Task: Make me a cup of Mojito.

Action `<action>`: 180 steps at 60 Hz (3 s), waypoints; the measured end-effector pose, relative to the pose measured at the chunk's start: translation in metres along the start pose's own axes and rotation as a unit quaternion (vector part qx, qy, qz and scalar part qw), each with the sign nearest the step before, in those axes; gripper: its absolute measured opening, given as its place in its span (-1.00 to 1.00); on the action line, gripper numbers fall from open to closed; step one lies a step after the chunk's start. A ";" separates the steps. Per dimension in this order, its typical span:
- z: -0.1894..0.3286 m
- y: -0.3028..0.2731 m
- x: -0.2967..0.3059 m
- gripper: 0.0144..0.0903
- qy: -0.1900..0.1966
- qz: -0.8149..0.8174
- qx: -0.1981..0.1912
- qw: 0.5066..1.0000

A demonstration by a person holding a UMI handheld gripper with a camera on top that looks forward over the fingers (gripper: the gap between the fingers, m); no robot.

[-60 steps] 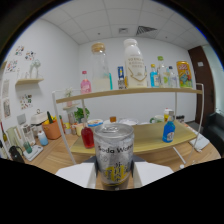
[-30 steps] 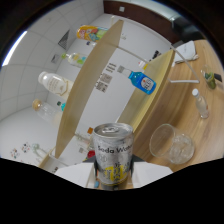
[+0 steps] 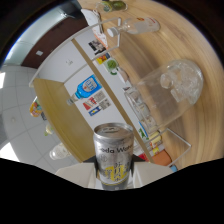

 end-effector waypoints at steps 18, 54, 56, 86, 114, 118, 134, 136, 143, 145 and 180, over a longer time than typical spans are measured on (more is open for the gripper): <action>-0.003 -0.004 -0.002 -0.05 -0.015 0.048 0.013 0.999; -0.002 0.048 -0.002 -0.04 0.101 -0.755 -0.010 0.648; -0.001 0.045 0.009 -0.03 0.109 -0.770 -0.013 0.629; 0.001 -0.024 0.157 -0.04 0.202 -0.835 -0.074 0.506; -0.016 -0.029 0.175 0.04 0.201 -0.851 -0.072 0.480; -0.021 -0.031 0.180 0.12 0.219 -0.846 -0.082 0.479; -0.047 -0.005 0.142 0.87 0.241 -0.838 -0.092 0.480; -0.052 0.002 0.132 0.86 0.237 -0.839 -0.094 0.481; -0.074 0.020 0.105 0.88 0.244 -0.837 -0.100 0.479; -0.082 0.021 0.098 0.88 0.248 -0.837 -0.102 0.477; -0.170 -0.055 0.065 0.85 0.330 -0.824 -0.110 0.446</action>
